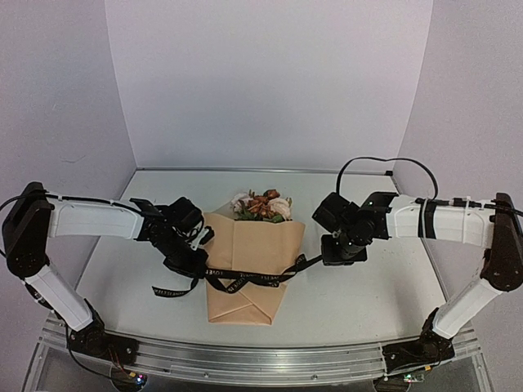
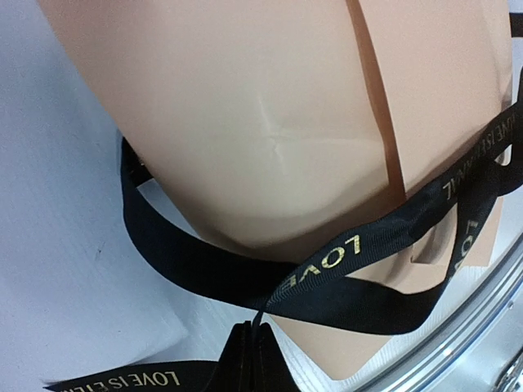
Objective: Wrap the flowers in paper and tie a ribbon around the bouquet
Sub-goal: Tie the ribbon around the folded bouquet.
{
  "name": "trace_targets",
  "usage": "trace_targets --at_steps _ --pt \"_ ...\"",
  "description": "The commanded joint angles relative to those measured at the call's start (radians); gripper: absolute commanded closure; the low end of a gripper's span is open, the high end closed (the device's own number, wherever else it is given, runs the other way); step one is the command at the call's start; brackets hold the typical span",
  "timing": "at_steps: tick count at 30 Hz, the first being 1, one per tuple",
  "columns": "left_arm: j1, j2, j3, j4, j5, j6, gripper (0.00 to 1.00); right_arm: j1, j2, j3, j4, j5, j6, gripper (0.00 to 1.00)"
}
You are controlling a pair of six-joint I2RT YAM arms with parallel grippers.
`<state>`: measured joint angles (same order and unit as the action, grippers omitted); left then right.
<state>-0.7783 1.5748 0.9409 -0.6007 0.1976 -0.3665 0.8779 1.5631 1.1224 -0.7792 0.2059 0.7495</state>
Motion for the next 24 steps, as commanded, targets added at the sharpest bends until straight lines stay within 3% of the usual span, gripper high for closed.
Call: trace_targets --at_steps 1,8,24 --pt "0.032 -0.07 0.007 -0.036 -0.09 -0.022 1.0 -0.007 -0.038 -0.017 -0.038 0.056 0.027 1.0" --pt "0.106 -0.117 0.009 -0.065 -0.252 -0.112 1.0 -0.052 -0.061 -0.072 -0.126 0.119 0.071 1.0" --pt "0.235 -0.098 -0.026 -0.112 -0.377 -0.173 1.0 -0.223 -0.024 -0.121 -0.247 0.226 0.195 1.0"
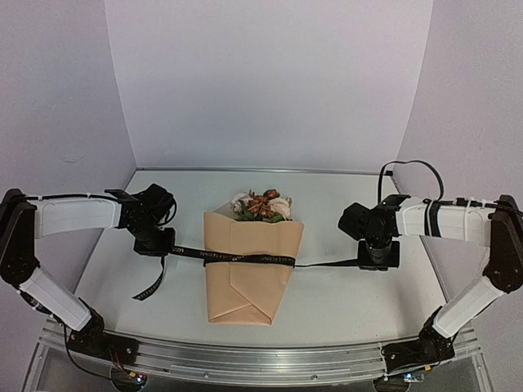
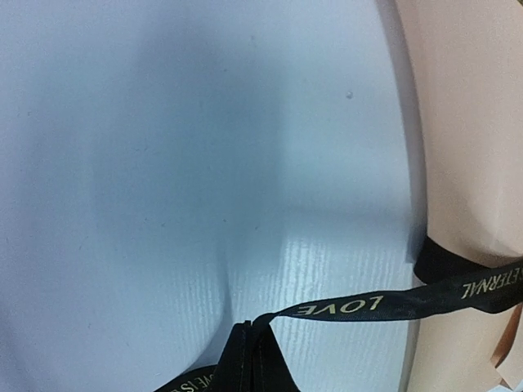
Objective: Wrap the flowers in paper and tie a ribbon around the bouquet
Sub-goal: Tie the ribbon around the folded bouquet.
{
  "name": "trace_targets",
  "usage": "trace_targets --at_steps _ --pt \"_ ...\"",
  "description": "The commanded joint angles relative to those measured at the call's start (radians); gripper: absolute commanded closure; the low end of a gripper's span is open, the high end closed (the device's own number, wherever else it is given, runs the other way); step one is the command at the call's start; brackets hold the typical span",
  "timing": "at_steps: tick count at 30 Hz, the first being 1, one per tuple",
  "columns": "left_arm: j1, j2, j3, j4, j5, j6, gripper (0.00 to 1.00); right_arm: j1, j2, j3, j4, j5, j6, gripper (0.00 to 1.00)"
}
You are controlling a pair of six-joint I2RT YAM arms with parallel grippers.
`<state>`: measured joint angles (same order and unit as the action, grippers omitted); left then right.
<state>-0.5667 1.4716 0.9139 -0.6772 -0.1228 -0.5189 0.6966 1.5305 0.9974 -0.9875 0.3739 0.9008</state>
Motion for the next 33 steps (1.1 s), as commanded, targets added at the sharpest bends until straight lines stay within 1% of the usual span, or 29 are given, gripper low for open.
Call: trace_targets --at_steps 1,5,8,11,15,17,21,24,27,32,33 --pt "0.035 0.018 0.011 -0.046 -0.053 -0.027 1.0 -0.051 0.019 0.011 -0.039 0.059 0.045 1.0" --pt "0.06 0.043 0.026 -0.045 -0.029 -0.042 1.0 -0.113 0.046 0.023 -0.045 0.066 0.044 1.0" --pt "0.065 0.075 0.024 -0.055 -0.056 -0.046 0.98 -0.158 0.045 0.011 -0.045 0.068 0.037 1.0" --pt "0.08 0.114 0.038 -0.049 -0.061 -0.044 0.96 -0.165 0.063 0.018 -0.04 0.068 0.031 1.0" --pt "0.084 0.167 0.064 -0.026 -0.058 -0.062 0.95 -0.166 0.092 0.026 0.007 0.018 0.012 1.0" --pt "0.085 0.184 0.063 -0.011 -0.052 -0.07 0.89 -0.165 0.112 0.031 0.016 0.021 0.005 1.0" --pt "0.085 0.196 0.059 0.002 -0.058 -0.084 0.74 -0.175 0.174 0.059 0.02 0.032 -0.016 1.0" --pt "0.086 0.197 0.058 0.005 -0.084 -0.102 0.7 -0.177 0.218 0.081 0.027 0.027 -0.023 1.0" --pt "0.093 0.191 0.064 -0.002 -0.125 -0.114 0.61 -0.181 0.236 0.092 0.031 0.031 -0.022 1.0" --pt "0.155 0.19 0.071 -0.002 -0.147 -0.086 0.59 -0.213 0.24 0.109 0.033 0.018 -0.029 1.0" --pt "0.178 0.195 0.077 -0.001 -0.144 -0.075 0.57 -0.219 0.239 0.113 0.033 0.013 -0.029 1.0"
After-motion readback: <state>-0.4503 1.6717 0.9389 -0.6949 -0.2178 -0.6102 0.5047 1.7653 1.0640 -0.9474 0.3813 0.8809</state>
